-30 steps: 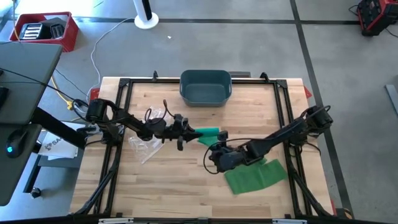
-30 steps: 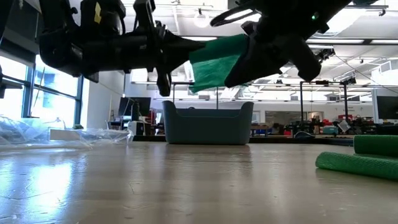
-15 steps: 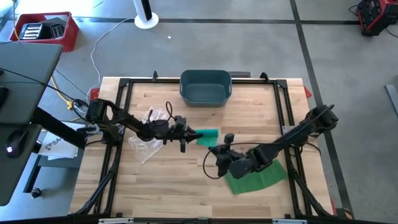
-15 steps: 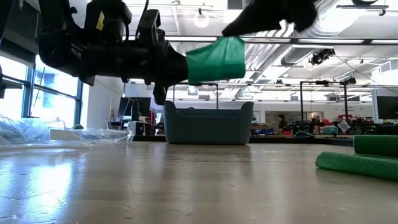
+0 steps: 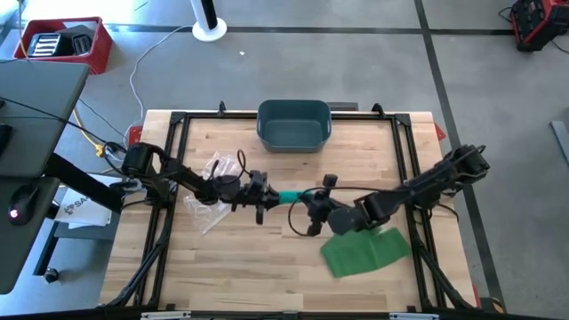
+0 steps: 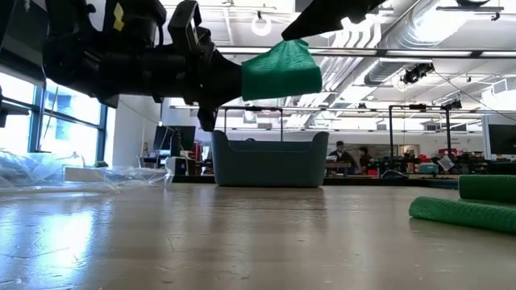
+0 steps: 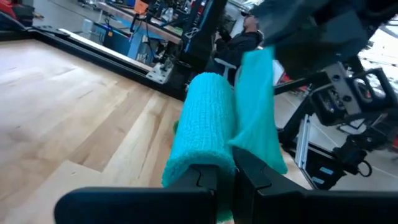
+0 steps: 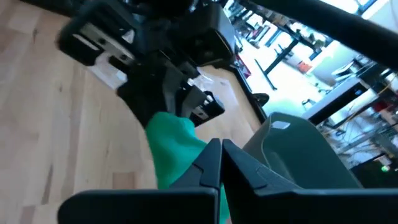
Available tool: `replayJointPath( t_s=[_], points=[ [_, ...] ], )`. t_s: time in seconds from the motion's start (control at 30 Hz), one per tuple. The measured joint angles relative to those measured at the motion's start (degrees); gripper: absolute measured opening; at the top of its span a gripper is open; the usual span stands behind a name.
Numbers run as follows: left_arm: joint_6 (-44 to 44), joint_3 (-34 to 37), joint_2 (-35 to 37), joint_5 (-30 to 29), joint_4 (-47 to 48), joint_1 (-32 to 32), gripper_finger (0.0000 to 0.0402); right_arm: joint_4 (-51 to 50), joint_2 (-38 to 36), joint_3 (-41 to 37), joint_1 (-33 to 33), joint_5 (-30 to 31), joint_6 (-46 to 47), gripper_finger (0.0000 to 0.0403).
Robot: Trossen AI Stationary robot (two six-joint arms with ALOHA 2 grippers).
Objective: Roll bandage
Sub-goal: Roll the blue bandage
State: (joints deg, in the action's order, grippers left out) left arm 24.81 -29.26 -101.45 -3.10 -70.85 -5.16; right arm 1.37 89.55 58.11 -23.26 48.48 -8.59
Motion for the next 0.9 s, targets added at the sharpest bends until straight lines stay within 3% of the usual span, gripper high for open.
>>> replayJointPath(
  t_s=[0.63,0.9],
  points=[
    [4.97,0.01,0.04,1.16,-2.04,-0.86,0.0007,-5.72,-0.10,0.02,0.91,2.50,8.81,0.0000],
    [6.82,0.02,0.04,1.36,-1.88,-0.91,0.0007,-5.86,-0.17,0.02,2.08,-6.82,11.27,0.0000]
  ],
)
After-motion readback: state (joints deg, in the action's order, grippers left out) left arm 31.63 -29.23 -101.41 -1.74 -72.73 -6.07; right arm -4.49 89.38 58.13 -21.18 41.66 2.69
